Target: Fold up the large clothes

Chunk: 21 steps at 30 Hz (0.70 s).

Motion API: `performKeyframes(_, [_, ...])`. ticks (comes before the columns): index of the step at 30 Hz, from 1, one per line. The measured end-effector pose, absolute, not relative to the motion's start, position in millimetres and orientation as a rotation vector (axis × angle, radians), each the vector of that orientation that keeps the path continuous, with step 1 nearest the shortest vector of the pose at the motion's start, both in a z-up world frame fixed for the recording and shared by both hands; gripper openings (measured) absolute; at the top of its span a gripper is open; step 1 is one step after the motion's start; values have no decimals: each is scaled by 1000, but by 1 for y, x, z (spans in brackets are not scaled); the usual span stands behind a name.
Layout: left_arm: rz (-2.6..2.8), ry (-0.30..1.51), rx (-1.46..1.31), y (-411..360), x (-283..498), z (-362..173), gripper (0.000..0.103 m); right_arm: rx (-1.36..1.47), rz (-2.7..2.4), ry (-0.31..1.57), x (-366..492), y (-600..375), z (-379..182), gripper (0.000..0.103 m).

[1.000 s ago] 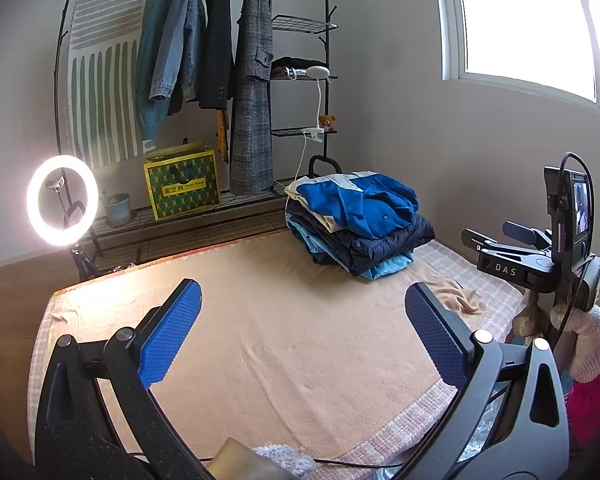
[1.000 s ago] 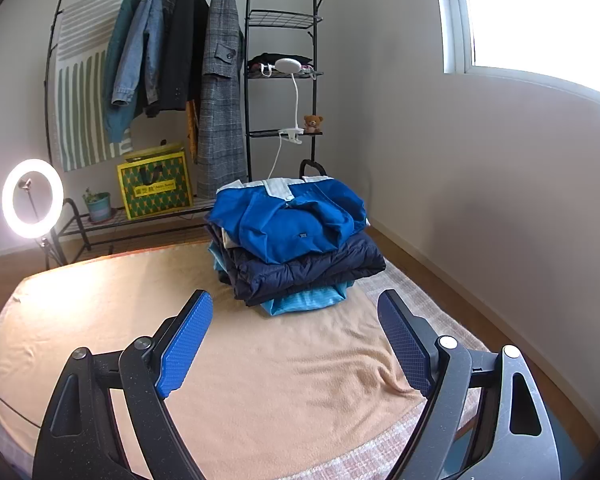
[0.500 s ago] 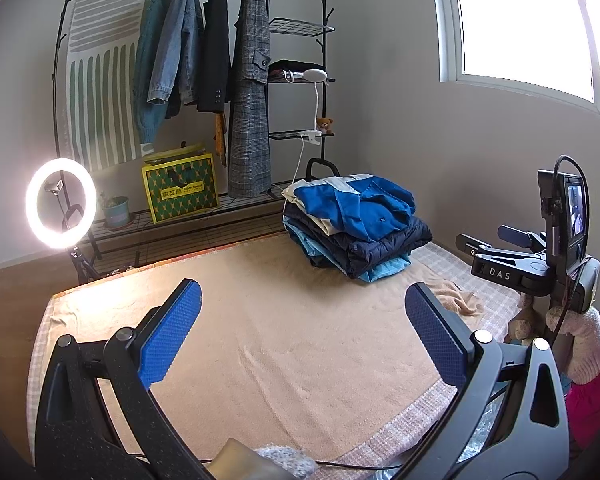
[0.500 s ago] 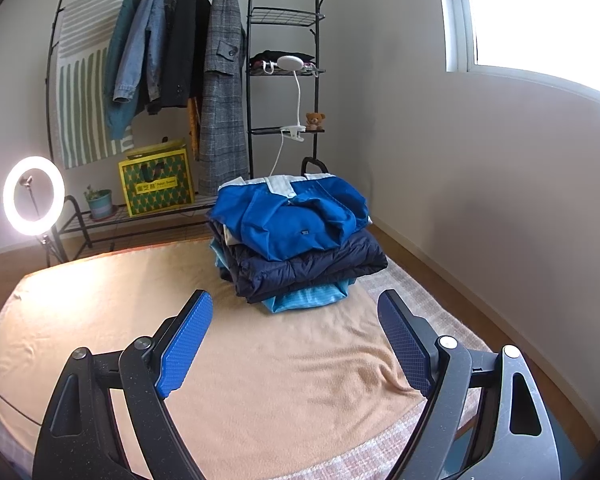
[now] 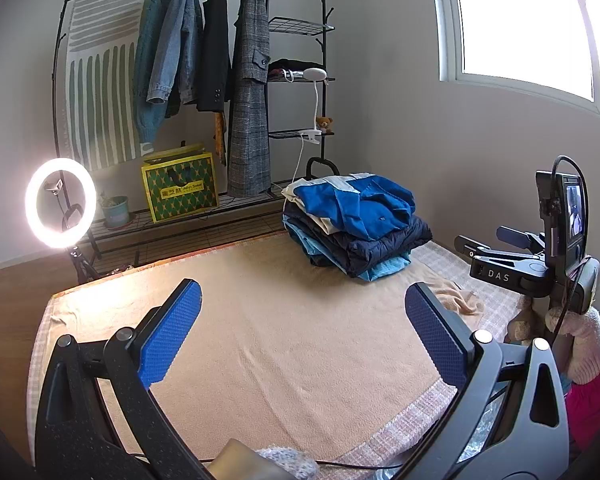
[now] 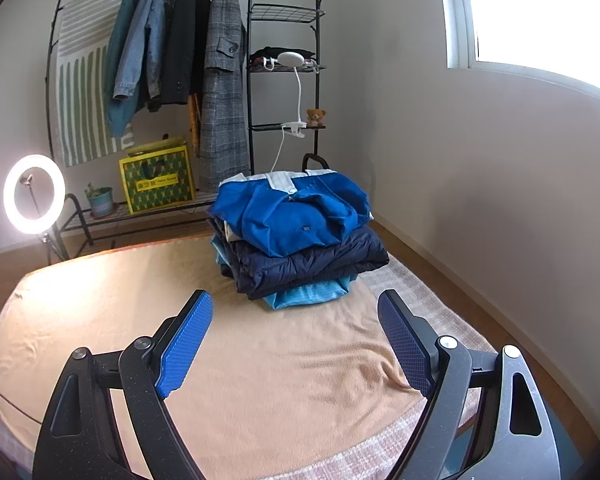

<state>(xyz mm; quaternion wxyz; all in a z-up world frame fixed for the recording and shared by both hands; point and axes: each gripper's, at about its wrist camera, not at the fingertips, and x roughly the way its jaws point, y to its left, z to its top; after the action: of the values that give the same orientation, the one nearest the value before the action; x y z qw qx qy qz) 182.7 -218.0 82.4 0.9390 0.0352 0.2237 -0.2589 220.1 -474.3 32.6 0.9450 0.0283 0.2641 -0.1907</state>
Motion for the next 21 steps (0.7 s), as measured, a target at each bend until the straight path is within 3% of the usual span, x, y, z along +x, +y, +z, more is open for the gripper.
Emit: performKeyframes(21, [-524, 458, 70, -219, 182, 81, 103, 54, -381, 545, 222, -474, 30, 85])
